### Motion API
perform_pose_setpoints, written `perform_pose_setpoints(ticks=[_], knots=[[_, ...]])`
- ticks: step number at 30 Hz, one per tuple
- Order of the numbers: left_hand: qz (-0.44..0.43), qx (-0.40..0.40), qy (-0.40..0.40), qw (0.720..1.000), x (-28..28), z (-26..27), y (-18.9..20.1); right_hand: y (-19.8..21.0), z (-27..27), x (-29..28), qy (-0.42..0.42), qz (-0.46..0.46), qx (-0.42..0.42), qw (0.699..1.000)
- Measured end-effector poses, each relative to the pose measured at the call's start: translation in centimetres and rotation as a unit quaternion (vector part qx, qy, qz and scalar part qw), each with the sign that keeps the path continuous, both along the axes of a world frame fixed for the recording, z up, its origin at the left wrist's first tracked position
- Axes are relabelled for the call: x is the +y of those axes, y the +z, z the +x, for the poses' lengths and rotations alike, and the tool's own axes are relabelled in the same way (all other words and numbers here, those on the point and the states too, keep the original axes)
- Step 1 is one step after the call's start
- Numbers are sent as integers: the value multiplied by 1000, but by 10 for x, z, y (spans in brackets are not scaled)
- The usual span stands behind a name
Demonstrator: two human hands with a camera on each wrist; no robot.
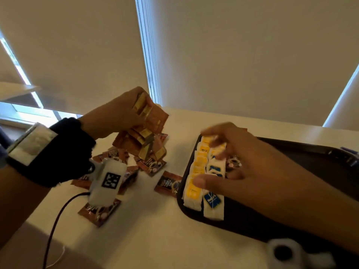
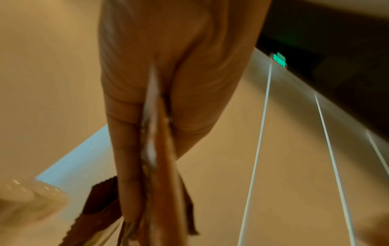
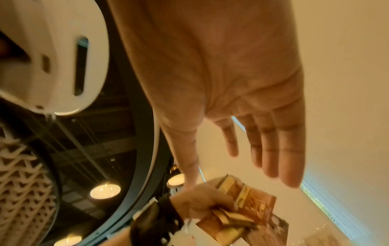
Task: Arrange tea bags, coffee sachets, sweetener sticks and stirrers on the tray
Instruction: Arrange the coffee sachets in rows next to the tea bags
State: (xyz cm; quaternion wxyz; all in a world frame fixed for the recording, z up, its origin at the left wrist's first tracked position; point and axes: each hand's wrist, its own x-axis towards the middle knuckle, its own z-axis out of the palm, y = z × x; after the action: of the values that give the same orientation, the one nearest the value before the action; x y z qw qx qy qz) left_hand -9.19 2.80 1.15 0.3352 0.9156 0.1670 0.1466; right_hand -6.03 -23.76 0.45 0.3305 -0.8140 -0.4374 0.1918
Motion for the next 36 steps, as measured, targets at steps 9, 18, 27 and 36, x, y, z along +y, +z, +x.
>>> perform_pose_setpoints(ticks=[9,18,27,36], knots=[[-213,-151,-61,963,-40,28,1,-38,59,86,-68,148,196,967],[-270,-230,-91,930,-78,71,-16,-53,101,76,-106,344,165,918],[-358,-199,-76,909,-60,97,-16,-24,129,31,-95,336,305,886],[-410,-171,-87,892,-55,104,-23,-27,142,19,-147,307,244,908]])
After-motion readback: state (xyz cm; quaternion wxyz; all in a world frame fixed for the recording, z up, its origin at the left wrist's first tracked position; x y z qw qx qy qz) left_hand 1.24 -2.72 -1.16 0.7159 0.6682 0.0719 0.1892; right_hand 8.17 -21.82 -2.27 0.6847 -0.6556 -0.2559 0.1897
